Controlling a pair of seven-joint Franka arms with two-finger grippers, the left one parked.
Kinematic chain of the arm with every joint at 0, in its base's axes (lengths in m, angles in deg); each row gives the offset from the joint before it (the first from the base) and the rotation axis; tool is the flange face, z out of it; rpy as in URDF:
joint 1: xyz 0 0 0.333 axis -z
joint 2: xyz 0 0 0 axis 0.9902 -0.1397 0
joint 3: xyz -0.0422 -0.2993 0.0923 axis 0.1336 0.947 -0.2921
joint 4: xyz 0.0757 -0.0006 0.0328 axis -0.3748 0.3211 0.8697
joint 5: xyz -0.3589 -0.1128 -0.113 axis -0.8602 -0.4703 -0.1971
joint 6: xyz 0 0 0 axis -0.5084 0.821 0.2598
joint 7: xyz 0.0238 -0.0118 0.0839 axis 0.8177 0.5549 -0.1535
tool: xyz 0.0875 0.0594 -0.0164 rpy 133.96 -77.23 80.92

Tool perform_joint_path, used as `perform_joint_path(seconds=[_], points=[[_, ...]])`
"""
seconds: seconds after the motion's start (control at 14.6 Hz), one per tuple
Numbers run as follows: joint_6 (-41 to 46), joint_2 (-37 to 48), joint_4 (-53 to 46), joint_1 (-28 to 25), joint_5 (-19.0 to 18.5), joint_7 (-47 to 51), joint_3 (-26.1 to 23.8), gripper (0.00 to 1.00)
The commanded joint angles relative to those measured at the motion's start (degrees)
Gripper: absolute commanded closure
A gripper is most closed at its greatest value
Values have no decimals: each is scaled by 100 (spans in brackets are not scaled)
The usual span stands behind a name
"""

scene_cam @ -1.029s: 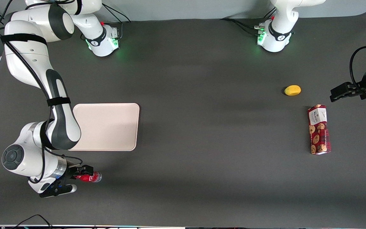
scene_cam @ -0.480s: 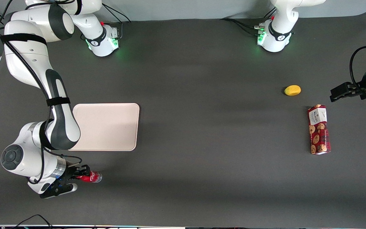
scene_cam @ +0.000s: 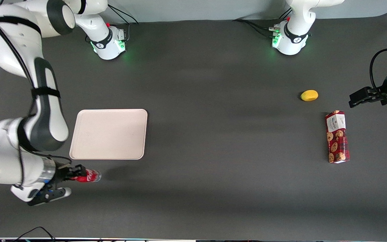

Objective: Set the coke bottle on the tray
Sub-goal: 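Lift the bottle and carry it over the white tray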

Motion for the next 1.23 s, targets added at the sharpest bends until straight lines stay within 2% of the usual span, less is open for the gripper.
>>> perform_joint_path(seconds=[0.0, 0.21, 0.48, 0.62, 0.75, 0.96, 1.17], points=[[1099, 799, -63, -43, -152, -134, -22, 100], [2148, 1160, -539, -148, -152, -91, -31, 100], [2185, 1214, -443, -43, -143, -126, -22, 100], [2027, 1222, -32, 53, -222, -126, -31, 100], [1503, 1406, 774, 193, -240, -222, -31, 100], [203, 2187, 2478, 221, -458, -293, -22, 100], [-1011, 2610, 3852, 317, -495, -678, 48, 100]])
